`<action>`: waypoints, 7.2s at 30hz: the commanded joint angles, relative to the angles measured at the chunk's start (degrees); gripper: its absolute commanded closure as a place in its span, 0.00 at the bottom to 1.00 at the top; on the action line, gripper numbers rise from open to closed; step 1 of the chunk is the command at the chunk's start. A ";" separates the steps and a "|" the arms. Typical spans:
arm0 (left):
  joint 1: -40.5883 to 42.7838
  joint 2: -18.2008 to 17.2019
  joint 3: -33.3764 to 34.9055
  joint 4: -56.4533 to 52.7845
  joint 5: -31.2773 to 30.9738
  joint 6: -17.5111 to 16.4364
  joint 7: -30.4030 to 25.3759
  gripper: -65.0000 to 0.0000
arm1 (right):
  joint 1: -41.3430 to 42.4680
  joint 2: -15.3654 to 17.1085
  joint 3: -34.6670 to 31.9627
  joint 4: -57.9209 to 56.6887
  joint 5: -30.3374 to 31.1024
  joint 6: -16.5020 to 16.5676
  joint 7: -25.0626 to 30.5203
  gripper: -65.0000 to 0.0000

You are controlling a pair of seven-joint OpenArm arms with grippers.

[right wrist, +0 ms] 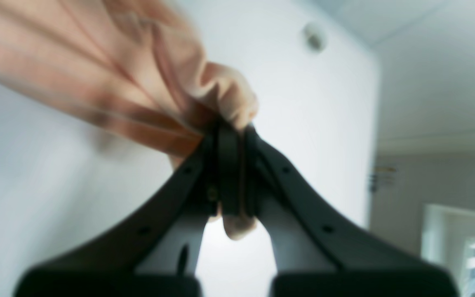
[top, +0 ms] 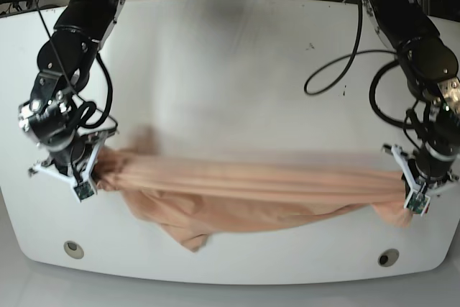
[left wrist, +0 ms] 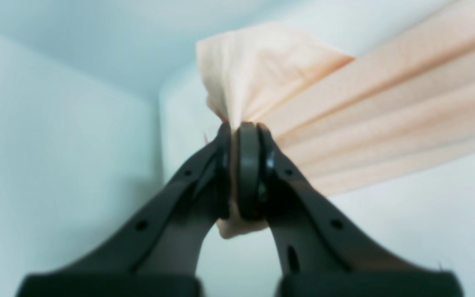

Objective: Fold the T-shirt properly
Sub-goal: 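Lift the shirt with both grippers, shake, and lay it flat, then release the right gripper and regrasp the shirt's shoulder edge, then pull the shoulder edge with the right gripper away from the left gripper, then hold the shirt edge with both grippers and stretch it taut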

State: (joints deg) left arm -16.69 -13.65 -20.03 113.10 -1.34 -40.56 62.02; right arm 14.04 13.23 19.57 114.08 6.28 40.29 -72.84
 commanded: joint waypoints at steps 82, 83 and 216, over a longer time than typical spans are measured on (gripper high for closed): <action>30.27 -1.52 -10.17 -23.82 1.56 0.56 -17.40 0.65 | -22.70 1.05 2.45 -15.66 33.32 -0.29 1.32 0.49; 30.27 -1.52 -10.25 -23.82 1.56 0.56 -17.40 0.65 | -22.70 1.14 2.45 -15.75 32.53 -0.29 1.32 0.49; 29.92 -3.01 -10.17 -24.35 1.65 0.56 -17.40 0.65 | -26.66 4.57 11.42 -24.63 23.56 -0.29 13.19 0.61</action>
State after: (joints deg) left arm 12.88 -15.75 -29.95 88.79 -1.54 -39.94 42.37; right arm -12.45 16.86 30.46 89.14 32.32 40.47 -58.67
